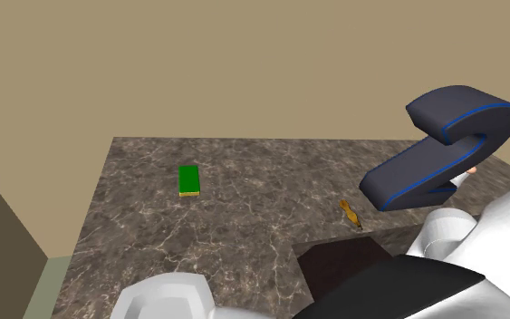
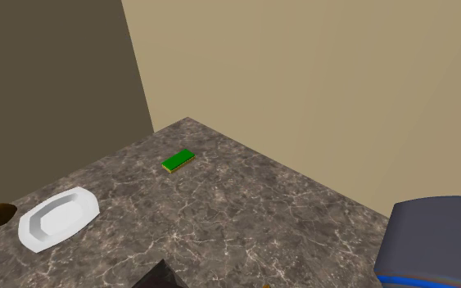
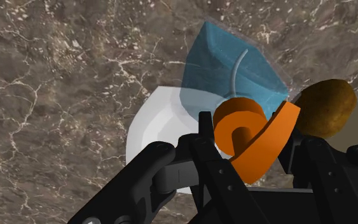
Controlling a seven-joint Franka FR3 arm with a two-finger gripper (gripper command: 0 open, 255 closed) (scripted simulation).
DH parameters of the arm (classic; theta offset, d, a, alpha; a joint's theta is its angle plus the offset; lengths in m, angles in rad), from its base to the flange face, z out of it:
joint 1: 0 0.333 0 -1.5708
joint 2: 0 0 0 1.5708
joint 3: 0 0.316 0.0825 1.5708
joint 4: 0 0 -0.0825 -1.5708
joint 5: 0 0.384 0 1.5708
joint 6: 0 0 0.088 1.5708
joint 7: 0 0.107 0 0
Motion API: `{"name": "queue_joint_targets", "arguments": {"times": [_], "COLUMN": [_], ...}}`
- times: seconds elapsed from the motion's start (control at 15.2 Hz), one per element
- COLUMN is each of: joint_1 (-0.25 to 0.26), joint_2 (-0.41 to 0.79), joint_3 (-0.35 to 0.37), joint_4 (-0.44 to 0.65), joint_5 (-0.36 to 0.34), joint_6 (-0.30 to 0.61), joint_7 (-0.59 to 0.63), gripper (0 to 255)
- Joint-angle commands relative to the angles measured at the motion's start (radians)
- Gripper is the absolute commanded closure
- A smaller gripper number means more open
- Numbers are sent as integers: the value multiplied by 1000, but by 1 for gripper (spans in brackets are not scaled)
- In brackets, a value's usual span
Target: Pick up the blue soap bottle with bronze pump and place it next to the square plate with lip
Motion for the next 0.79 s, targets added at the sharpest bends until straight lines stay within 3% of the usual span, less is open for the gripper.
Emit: {"name": "queue_joint_targets", "arguments": {"times": [0.0, 0.4, 0.73], "joint_1": [-2, -9, -9], "joint_2": [14, 63, 63], "joint_3": [8, 29, 29], "joint_4": [-16, -66, -66], "joint_5": [-13, -62, -62], "joint_6": [26, 102, 102], "joint_7": [12, 53, 53], "gripper": [255, 255, 255]}}
